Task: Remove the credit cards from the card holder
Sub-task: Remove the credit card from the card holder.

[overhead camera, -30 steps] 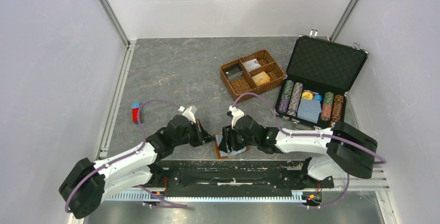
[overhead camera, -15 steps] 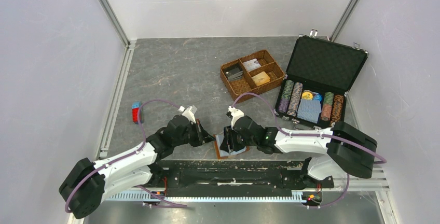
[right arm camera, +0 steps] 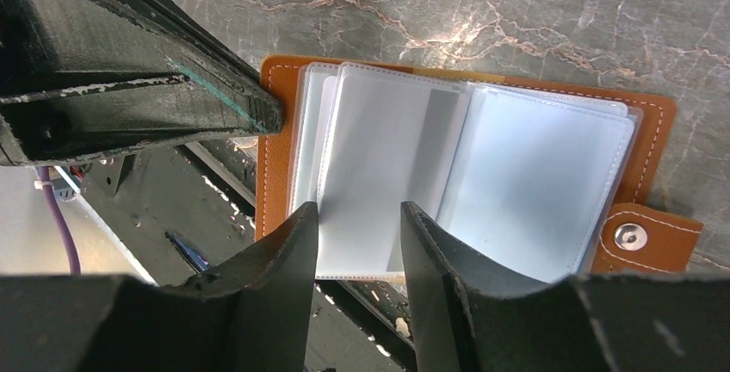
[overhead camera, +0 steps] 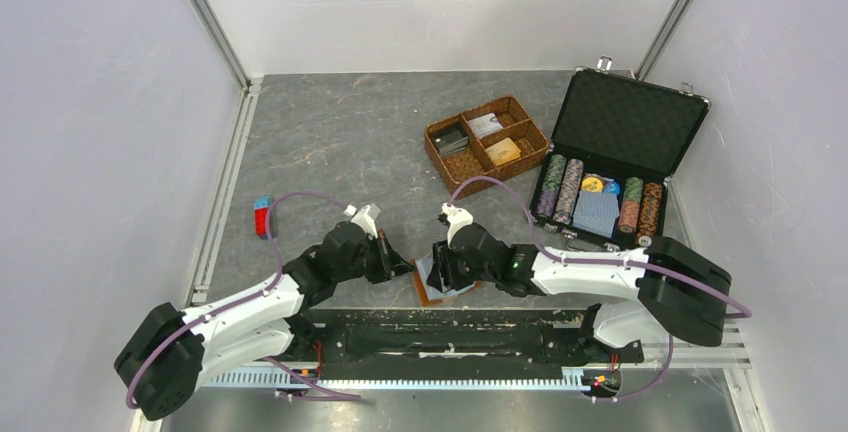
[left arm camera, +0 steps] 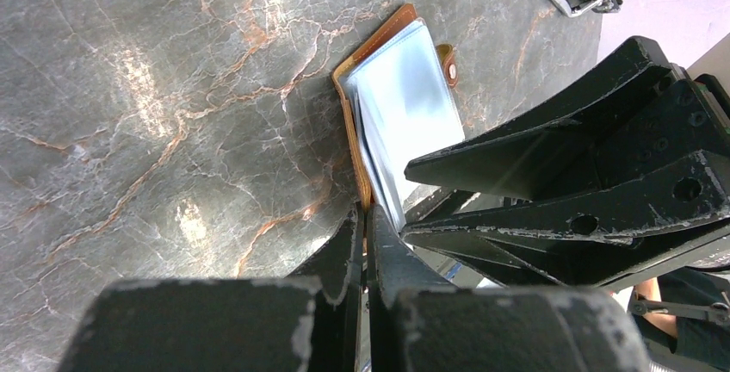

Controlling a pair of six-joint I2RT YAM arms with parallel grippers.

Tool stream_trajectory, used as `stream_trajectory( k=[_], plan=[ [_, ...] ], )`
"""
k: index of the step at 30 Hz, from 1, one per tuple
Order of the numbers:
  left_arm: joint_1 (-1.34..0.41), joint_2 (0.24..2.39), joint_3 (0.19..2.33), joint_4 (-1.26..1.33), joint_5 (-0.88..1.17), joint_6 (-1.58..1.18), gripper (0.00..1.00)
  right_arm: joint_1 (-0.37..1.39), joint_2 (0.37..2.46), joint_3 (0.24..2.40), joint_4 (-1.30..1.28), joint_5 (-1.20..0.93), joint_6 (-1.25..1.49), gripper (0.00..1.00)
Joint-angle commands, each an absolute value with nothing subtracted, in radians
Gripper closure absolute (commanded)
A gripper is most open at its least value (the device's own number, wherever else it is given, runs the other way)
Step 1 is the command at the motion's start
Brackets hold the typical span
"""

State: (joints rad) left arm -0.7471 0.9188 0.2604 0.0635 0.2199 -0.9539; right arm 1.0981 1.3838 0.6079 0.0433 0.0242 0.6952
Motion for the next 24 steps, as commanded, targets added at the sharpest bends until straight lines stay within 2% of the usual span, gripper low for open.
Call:
stream_trajectory(
  k=[1,14,24],
  plan=[
    [-0.742,0.92,0.26,0.117,0.245,-0.957,0.98,1.101,1.349,0.644,0.005,0.104,0.67,0.58],
    [-0.737,0.91,0.253,0.094,0.236,-0.946,0.98,1.101,1.28,0.63,-0.063,0.18,0.656,0.57],
    [-0.736,0.898,0.25,0.096,0.243,-0.954,0.98,1.103,1.33,0.629,0.079,0.003,0.653,0.5]
  ],
)
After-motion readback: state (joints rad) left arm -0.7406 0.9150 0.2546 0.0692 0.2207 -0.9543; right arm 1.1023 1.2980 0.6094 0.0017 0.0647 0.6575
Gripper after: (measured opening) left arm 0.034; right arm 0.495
